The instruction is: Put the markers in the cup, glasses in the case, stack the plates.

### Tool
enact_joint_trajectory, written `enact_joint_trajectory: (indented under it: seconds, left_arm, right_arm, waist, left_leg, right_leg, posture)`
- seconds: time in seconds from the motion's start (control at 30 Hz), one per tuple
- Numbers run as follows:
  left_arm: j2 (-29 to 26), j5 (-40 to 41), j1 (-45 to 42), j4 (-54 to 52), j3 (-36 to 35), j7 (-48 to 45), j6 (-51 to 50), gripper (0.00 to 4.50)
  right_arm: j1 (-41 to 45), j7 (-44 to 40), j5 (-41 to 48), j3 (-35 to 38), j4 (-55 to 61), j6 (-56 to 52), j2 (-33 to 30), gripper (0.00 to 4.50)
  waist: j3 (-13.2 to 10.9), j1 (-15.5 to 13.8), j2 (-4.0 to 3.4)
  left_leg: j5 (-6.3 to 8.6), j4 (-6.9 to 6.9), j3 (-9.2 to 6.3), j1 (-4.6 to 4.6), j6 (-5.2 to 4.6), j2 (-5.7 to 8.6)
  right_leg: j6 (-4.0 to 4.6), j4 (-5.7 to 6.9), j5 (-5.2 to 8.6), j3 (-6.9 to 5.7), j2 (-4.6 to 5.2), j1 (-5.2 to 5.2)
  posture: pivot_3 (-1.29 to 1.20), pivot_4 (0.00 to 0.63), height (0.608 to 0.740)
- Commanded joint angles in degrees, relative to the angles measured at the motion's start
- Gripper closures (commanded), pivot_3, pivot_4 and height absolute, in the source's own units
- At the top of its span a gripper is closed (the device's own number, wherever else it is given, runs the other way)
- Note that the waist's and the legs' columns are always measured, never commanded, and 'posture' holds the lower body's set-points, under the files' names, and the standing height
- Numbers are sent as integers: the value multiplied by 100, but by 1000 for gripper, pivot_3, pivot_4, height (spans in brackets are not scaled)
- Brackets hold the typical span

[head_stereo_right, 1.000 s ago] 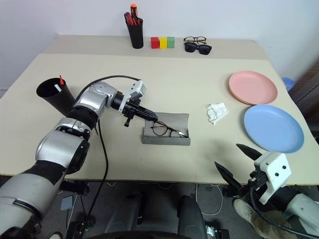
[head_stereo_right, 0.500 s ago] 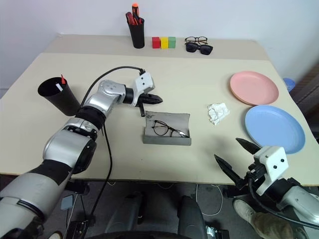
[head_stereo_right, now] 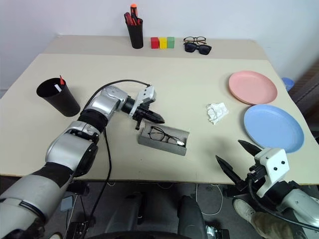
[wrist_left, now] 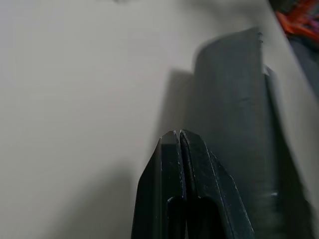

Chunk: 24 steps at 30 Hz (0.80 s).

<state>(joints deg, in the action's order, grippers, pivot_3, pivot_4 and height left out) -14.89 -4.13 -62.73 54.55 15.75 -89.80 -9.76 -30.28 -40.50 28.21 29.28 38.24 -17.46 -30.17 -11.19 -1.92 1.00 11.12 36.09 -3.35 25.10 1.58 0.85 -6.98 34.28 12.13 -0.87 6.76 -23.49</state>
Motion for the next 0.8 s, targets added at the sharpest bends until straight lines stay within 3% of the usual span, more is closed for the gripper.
enact_joint_trajectory:
  seconds: [0.03, 0.23, 0.4, 0.53, 0.67, 0.8]
  left_arm:
    - [-180, 110, 412, -1143, 496, -270, -366, 4468]
    - [-389, 135, 1215, -2652, 661, 94, -739, 4468]
    - [57, 712, 1200, -3156, -130, 1235, -633, 4468]
    - [302, 884, 1287, -3722, -229, 1788, -791, 4468]
    - [348, 997, 1322, -4101, -21, 1894, -1239, 3132]
    - [415, 1045, 1357, -4378, 90, 2069, -1507, 1000]
  right_arm:
    - [25, 45, -17, -35, 56, 156, 23, 0]
    - [220, 502, -359, -106, -256, 16, 10, 0]
    - [618, 1107, -785, -127, -700, -343, -58, 0]
    - [1213, 1542, -1158, -145, -1385, -650, -202, 0]
    - [1810, 1653, -1365, -276, -1998, -798, -396, 0]
    - [2295, 1595, -1454, -453, -2486, -890, -562, 0]
  waist:
    - [0, -12, 0]
    - [21, -20, -26]
    - [21, -28, -29]
    - [26, -15, -37]
    - [33, -4, -53]
    - [33, -2, -54]
  left_leg:
    - [0, 2, -1, 1, 0, 0]
    - [1, 3, 1, -3, -1, 0]
    - [1, 10, 0, -1, -1, 1]
    - [1, 10, 2, 0, -2, 2]
    - [0, 8, 3, -5, -3, 5]
    - [-1, 9, 3, -7, -4, 6]
  right_leg:
    - [0, 0, 0, 0, 0, 0]
    - [1, -3, 1, 4, 0, 5]
    - [1, 1, 1, 4, 1, 3]
    - [1, 1, 0, 5, 1, 2]
    - [0, 8, 1, 6, 1, 2]
    - [0, 10, 0, 6, 0, 4]
  posture:
    - [0, 150, 740]
    - [0, 150, 740]
    - [0, 150, 740]
    - [0, 150, 740]
    - [0, 150, 740]
    - [0, 150, 740]
